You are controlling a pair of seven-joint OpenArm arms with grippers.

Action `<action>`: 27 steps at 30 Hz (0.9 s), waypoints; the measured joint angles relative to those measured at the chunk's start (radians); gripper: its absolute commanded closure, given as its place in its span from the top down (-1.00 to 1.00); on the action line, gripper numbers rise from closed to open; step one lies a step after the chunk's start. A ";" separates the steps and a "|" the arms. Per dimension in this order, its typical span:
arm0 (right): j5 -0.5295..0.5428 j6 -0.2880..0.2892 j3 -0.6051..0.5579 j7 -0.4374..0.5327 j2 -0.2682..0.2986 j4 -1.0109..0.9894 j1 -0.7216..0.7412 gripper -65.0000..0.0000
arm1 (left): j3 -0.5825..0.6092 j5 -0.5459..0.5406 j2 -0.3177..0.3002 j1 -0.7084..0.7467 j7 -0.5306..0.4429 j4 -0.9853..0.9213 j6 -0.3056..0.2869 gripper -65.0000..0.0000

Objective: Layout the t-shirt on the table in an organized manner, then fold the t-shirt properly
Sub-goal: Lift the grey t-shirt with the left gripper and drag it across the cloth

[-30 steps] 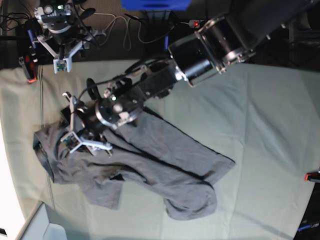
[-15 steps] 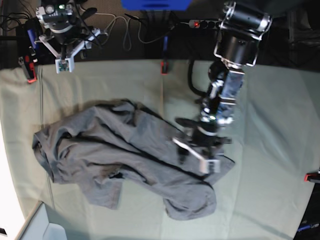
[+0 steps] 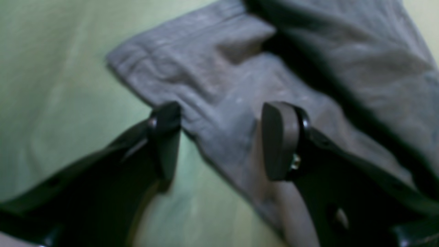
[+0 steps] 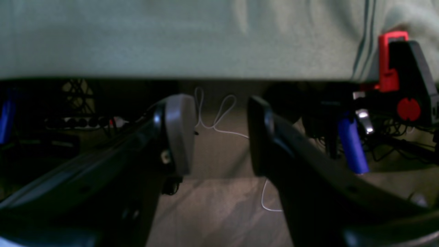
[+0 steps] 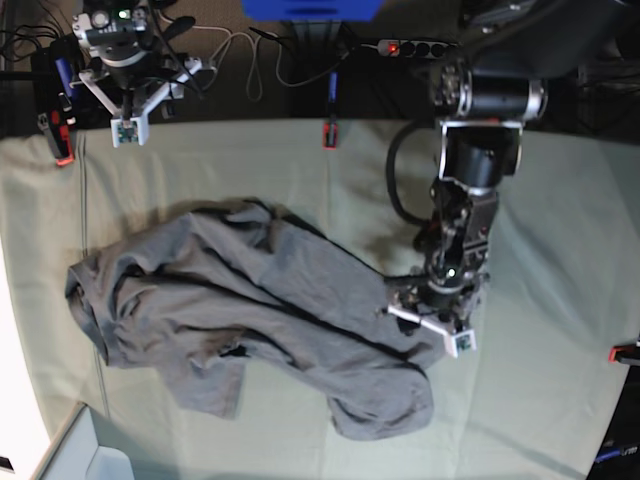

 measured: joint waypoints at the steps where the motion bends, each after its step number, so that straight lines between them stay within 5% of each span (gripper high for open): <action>1: 0.000 0.000 0.000 0.000 0.000 0.000 0.000 -0.20 | 0.000 0.000 0.001 -0.019 0.002 -0.025 0.000 0.10; 4: 0.000 0.000 0.000 0.002 0.000 0.000 0.002 -0.20 | 0.000 0.001 0.012 -0.058 -0.018 -0.096 0.000 -0.08; 7: 0.000 0.000 0.000 0.002 0.000 0.000 0.002 -0.20 | 0.000 -0.006 0.016 -0.063 -0.012 -0.110 -0.001 -0.94; 8: 0.000 0.000 0.000 0.002 0.000 0.000 0.002 -0.20 | 0.000 -0.002 0.017 -0.058 -0.010 -0.102 -0.003 -1.00; 15: 0.001 0.000 -0.002 -0.007 0.001 -0.002 0.026 -0.20 | 0.002 -0.137 0.010 0.146 0.100 0.234 0.003 -0.99; 17: 0.003 0.000 -0.002 0.005 0.002 -0.013 0.054 -0.20 | 0.008 -0.225 -0.049 0.259 0.195 0.428 -0.002 -1.00; 21: 0.000 0.000 -0.001 0.009 0.004 -0.051 0.111 -0.19 | -0.043 -0.392 -0.196 0.419 0.214 0.742 0.011 -1.00; 27: 0.001 0.000 -0.087 0.003 0.024 -0.099 0.190 -0.18 | -0.258 -0.529 -0.271 0.684 0.224 0.954 0.004 -1.00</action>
